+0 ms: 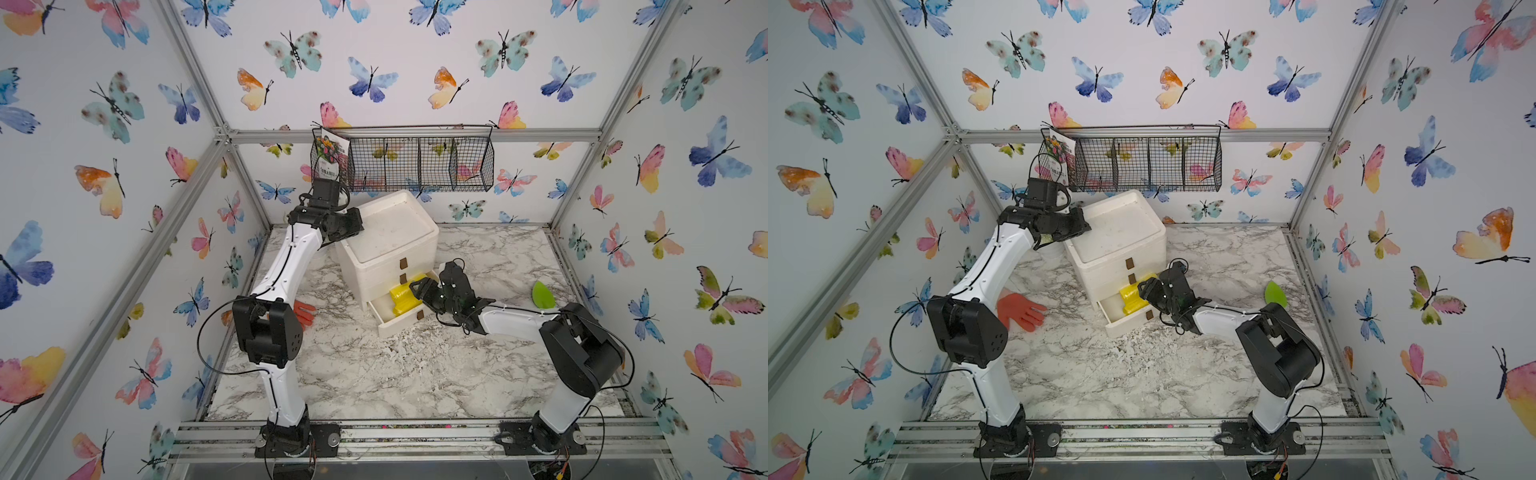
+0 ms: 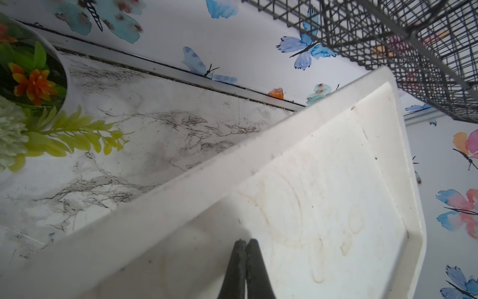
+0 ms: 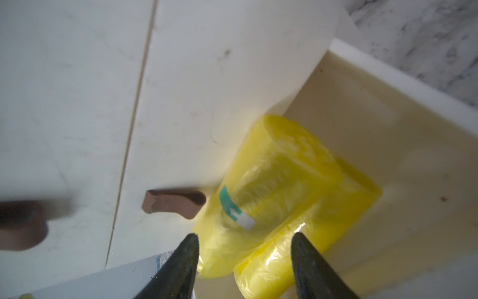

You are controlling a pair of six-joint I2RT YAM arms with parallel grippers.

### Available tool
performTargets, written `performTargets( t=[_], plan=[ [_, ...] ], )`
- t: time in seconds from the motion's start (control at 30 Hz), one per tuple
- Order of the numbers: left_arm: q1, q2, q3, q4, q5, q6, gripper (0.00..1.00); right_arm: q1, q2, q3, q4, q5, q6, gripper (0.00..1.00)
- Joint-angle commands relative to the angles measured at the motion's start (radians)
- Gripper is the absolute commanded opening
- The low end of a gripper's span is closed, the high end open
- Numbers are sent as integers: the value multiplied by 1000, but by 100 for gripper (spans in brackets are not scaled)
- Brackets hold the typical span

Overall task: Sort the rolls of trash bags by color and place them into the drawer
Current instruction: Place the roll of trash bags in the drawer, then adjust the roll of trash bags in the drawer.

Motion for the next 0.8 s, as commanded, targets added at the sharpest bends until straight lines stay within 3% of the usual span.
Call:
performTargets(
  t=[0.0, 0.2, 0.53, 0.77],
  plan=[
    [12, 93, -86, -217, -42, 14, 0, 2, -65, -34, -91, 32, -58, 61],
    [11, 92, -78, -218, -30, 4, 0, -5, -108, 51, -124, 69, -129, 61],
    [12, 87, -78, -231, -34, 1, 0, -34, 44, 136, -21, -11, -102, 60],
    [11, 87, -80, -231, -44, 2, 0, -39, 107, 27, 82, -101, 7, 59]
  ],
)
